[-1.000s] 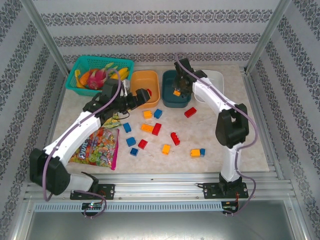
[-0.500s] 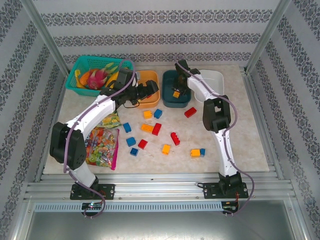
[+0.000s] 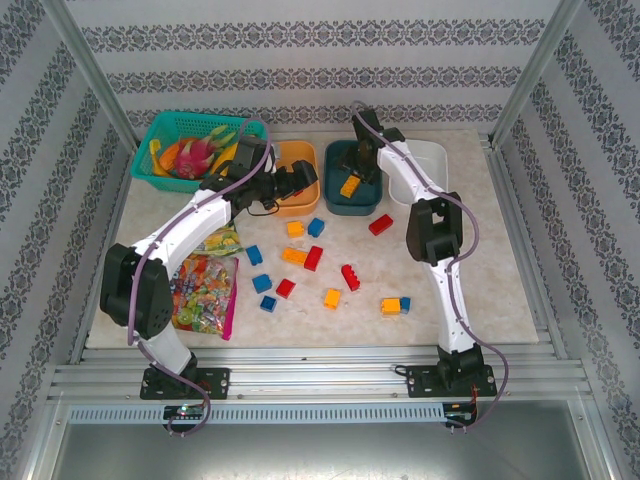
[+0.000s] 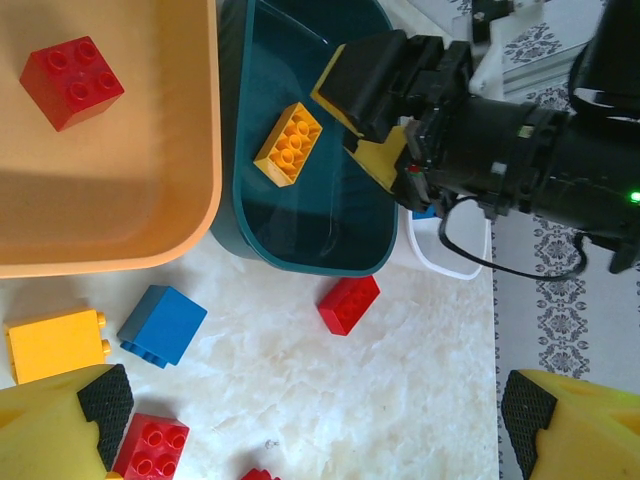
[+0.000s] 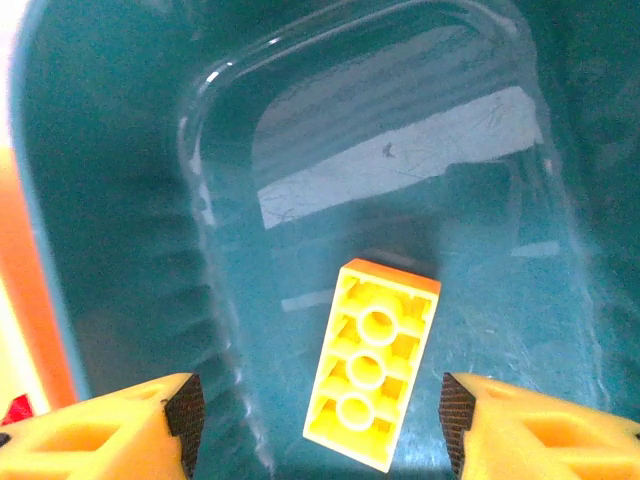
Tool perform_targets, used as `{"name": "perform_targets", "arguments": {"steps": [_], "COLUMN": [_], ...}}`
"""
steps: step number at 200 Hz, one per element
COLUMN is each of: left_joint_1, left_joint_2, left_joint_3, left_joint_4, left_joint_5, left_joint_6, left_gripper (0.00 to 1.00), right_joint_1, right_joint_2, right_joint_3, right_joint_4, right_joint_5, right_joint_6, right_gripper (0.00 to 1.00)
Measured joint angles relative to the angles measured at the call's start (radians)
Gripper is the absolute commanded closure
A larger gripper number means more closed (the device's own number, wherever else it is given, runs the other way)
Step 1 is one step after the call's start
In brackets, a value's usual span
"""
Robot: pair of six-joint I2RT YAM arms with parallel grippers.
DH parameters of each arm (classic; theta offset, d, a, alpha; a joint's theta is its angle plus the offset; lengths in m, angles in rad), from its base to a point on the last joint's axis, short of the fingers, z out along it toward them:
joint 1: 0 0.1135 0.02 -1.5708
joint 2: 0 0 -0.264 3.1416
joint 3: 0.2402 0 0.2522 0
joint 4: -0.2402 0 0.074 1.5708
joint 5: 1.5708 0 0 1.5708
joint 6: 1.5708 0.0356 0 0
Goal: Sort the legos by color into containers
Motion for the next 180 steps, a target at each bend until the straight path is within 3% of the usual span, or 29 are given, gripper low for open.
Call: {"name": "perform_targets", "arguments": {"steps": [81, 137, 180], "left_joint_1": [0.0, -0.002, -0.057], "left_joint_2": [-0.076, -0.148, -0.177], "left_joint_3": [0.0, -0.045, -0.118], "left_joint_4": [-0.057, -0.122, -0.232], "left_joint_5": [-0.011, -0.016, -0.045], "left_joint_6": [0.028, 0.067, 0.148], "left_gripper": [0.04, 0.08, 0.16], "right_joint_1": [0.021, 0.119, 0.187], "right_joint_2": [-0.455, -0.845, -1.101], "right_joint_3": [-0.205, -0.711, -1.125], "right_joint_4": [0.071, 0.254, 0.378], "right_joint_5": [0.013, 0.008, -0.072], "right_joint_6": [-0.05, -0.132, -0.165], "right_gripper": [0.3, 0.22, 0.07]}}
